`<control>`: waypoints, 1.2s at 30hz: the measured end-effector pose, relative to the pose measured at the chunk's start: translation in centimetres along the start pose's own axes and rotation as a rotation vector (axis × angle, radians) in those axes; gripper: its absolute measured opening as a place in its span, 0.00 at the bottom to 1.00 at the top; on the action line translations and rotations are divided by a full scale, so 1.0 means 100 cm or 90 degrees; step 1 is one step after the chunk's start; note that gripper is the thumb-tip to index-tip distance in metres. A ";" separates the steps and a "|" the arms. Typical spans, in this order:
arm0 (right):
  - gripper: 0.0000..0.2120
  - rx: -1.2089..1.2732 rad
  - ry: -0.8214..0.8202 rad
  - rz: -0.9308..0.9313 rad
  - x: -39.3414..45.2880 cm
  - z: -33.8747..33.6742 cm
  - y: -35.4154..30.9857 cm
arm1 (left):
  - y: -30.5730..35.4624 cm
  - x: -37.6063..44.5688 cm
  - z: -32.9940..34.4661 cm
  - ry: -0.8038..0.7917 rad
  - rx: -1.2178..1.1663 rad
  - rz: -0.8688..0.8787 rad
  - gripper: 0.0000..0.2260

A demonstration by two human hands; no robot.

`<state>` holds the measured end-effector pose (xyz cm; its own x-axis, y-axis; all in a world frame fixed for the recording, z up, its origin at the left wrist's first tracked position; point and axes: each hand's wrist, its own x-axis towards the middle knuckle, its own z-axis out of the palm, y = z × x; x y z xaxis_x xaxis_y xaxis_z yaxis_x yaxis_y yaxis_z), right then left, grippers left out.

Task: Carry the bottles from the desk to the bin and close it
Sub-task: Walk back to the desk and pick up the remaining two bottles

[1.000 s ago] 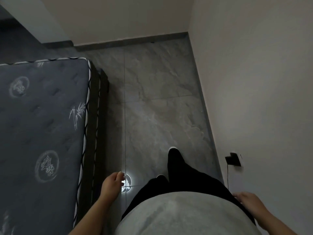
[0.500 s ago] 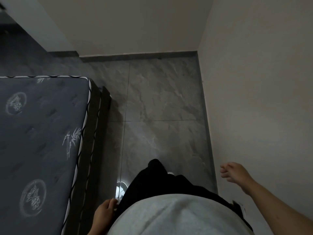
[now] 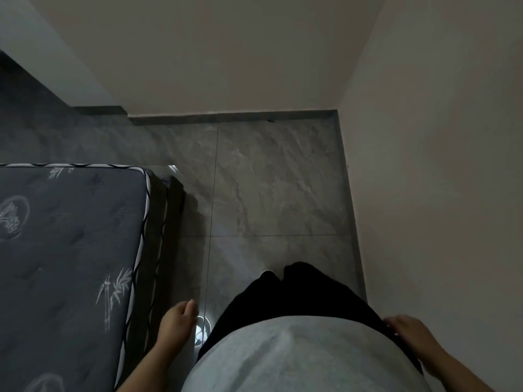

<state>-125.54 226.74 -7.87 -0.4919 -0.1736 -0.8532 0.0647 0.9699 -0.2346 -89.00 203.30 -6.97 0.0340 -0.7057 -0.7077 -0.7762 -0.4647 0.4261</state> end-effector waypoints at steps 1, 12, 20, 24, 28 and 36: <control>0.13 -0.022 0.007 -0.003 0.000 -0.002 -0.008 | 0.018 0.007 -0.005 0.000 -0.009 0.012 0.12; 0.12 0.020 0.003 -0.003 0.073 -0.051 -0.176 | 0.136 0.083 -0.021 0.004 -0.044 -0.025 0.12; 0.11 -0.080 -0.033 -0.132 0.115 -0.081 -0.338 | 0.170 0.103 -0.025 0.026 -0.075 -0.140 0.13; 0.13 -0.110 -0.052 -0.147 0.137 -0.083 -0.395 | 0.188 0.129 -0.036 0.050 -0.092 -0.191 0.13; 0.12 -0.111 -0.059 -0.138 0.152 -0.078 -0.447 | 0.216 0.169 -0.057 0.059 -0.103 -0.206 0.13; 0.16 -0.129 -0.081 -0.098 0.179 -0.077 -0.539 | 0.299 0.253 -0.118 0.095 -0.158 -0.108 0.13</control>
<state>-144.50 172.62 -6.92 -0.3685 -0.3295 -0.8693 -0.1841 0.9424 -0.2792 -103.91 165.26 -5.50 0.2554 -0.6690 -0.6980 -0.5751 -0.6854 0.4466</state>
